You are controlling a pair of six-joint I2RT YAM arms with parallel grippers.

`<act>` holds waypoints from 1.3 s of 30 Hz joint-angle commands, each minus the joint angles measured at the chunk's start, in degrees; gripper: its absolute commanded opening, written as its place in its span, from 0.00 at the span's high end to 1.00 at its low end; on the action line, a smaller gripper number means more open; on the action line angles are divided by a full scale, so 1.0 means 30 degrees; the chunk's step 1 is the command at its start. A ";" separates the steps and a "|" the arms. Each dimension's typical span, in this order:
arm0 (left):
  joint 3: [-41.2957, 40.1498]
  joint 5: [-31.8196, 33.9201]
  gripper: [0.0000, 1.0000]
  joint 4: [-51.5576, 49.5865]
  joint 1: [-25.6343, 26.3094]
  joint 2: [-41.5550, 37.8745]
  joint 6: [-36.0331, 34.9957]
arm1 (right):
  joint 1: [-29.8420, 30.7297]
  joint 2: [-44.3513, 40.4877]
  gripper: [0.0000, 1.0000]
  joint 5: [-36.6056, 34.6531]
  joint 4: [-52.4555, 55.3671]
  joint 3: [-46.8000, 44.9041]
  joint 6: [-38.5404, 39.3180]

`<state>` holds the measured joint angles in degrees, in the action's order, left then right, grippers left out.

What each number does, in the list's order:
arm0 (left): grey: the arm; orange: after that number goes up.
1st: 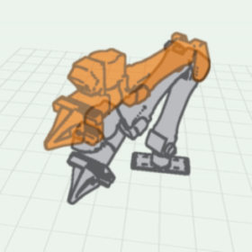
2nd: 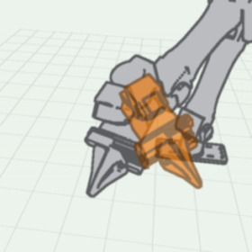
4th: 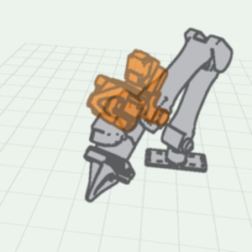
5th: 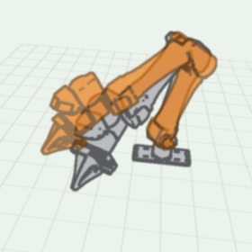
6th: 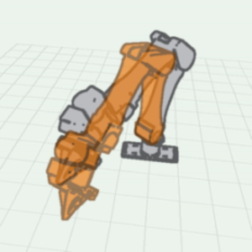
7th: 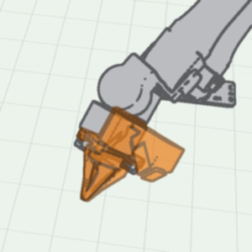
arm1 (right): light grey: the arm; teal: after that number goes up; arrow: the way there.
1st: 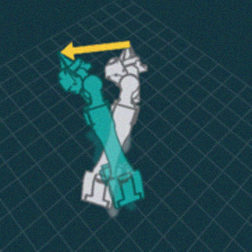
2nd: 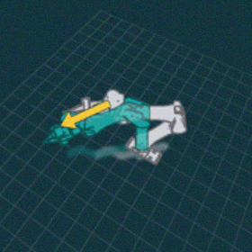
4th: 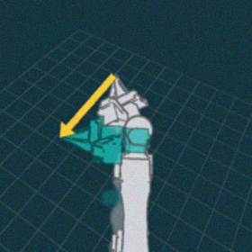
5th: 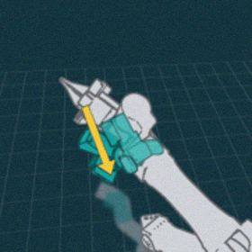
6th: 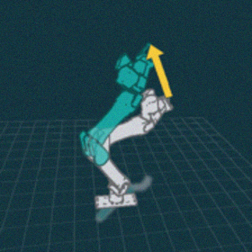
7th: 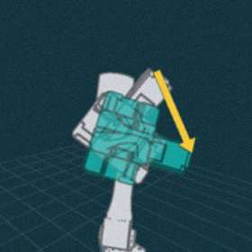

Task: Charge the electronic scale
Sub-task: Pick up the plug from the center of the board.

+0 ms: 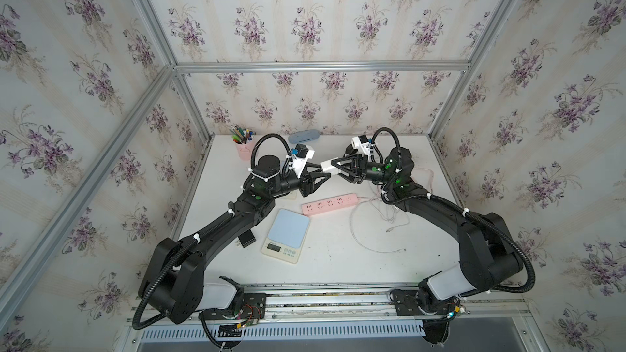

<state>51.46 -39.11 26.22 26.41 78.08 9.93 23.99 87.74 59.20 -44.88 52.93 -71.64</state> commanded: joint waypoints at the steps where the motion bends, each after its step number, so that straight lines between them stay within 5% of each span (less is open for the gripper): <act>1: 0.0418 -0.0102 0.48 0.1558 0.0029 0.0138 0.1276 | -0.0002 0.0186 0.63 0.0247 -0.2689 -0.0423 -0.1137; 8: 0.0928 -0.0887 0.58 0.2687 0.0043 0.0895 0.2492 | -0.0032 0.0263 0.63 0.0159 -0.4308 -0.0797 -0.2304; 12: 0.0533 -0.0726 0.41 0.2687 0.0083 0.1319 0.2168 | -0.0028 0.0306 0.63 0.0130 -0.4258 -0.0621 -0.2405; 14: 0.0519 -0.0679 0.41 0.2636 0.0087 0.1362 0.1941 | -0.0035 0.0426 0.64 0.0152 -0.4317 -0.0537 -0.2662; 21: 0.1406 -0.0818 0.70 0.1789 0.0125 0.1804 0.2245 | -0.0031 0.0592 0.57 0.0306 -0.3875 -0.0508 -0.2481; 25: 0.1928 -0.0498 0.80 0.0113 0.0127 0.1390 0.2047 | -0.0135 0.0182 0.28 0.0090 0.0217 0.0145 0.0656; 28: 0.2613 0.0522 0.83 -0.3260 0.0077 0.0356 0.0762 | -0.0816 -0.0629 0.19 -0.0630 0.5400 0.1378 0.4584; 34: 0.5232 0.3836 0.91 -1.1516 0.0058 -0.0145 -0.1208 | -0.2545 -0.2635 0.16 -0.7116 1.6708 0.3429 1.3072; 39: 0.8387 0.7074 0.95 -1.7826 0.0243 0.0880 -0.0732 | -0.2517 -0.2369 0.18 -1.1742 1.9909 0.2697 1.5387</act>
<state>73.01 -25.04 -12.88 26.85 79.96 8.10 16.49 79.77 34.96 2.72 62.02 -34.13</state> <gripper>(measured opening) 0.347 0.821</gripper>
